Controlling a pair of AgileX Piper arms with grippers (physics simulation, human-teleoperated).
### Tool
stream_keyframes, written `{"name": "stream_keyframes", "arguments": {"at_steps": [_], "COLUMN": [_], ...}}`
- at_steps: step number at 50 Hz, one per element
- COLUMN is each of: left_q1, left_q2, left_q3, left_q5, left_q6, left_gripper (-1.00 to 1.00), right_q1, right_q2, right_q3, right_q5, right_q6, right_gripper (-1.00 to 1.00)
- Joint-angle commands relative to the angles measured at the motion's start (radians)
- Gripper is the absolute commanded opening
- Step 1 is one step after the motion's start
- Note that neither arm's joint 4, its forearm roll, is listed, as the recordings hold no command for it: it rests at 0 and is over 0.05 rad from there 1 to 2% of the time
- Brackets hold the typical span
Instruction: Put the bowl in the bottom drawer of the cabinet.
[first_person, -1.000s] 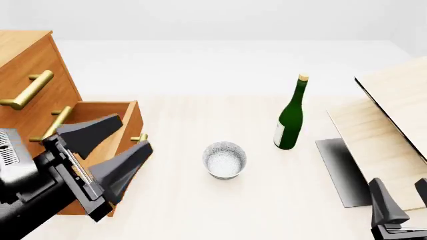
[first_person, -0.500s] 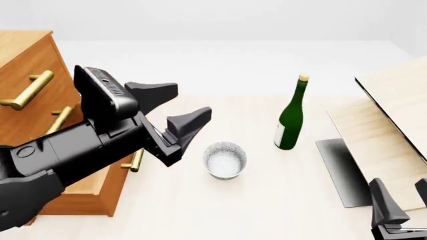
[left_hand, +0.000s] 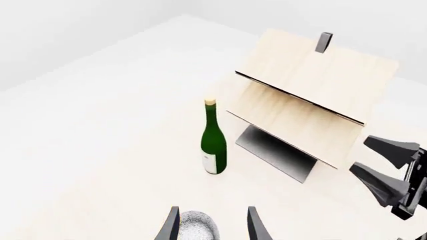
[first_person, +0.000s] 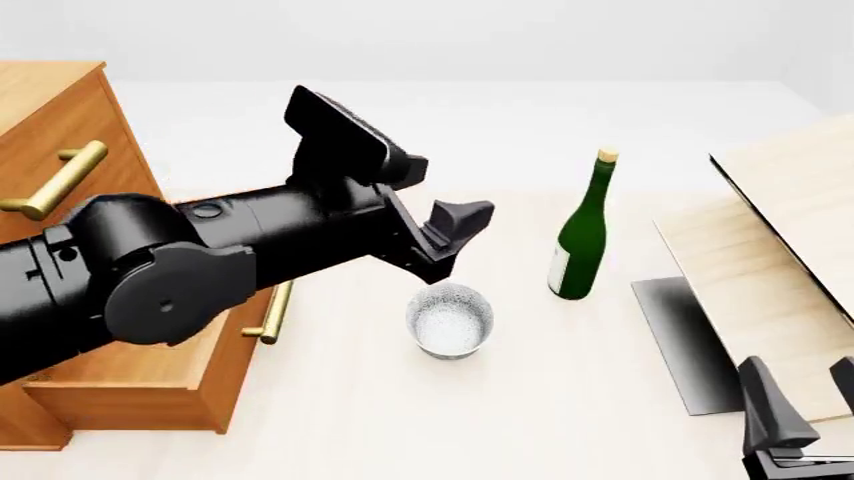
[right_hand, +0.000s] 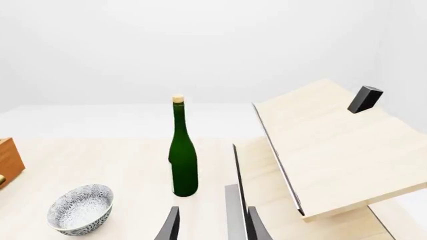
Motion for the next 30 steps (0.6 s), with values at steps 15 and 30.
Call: {"name": "stream_keyframes", "arguments": {"at_steps": [15,30], "left_q1": [0.037,0.067], "left_q2": [0.236,0.327], "left_q3": [-0.185,-0.200], "left_q5": [0.147,0.174], "left_q6": [-0.071,-0.118], "left_gripper": [1.00,1.00], "right_q1": [0.000,0.000], "right_q2": [0.000,0.000], "right_q3": [0.000,0.000], "right_q5": [0.000,0.000], "right_q6": [0.000,0.000], "right_gripper": [1.00,1.00]}}
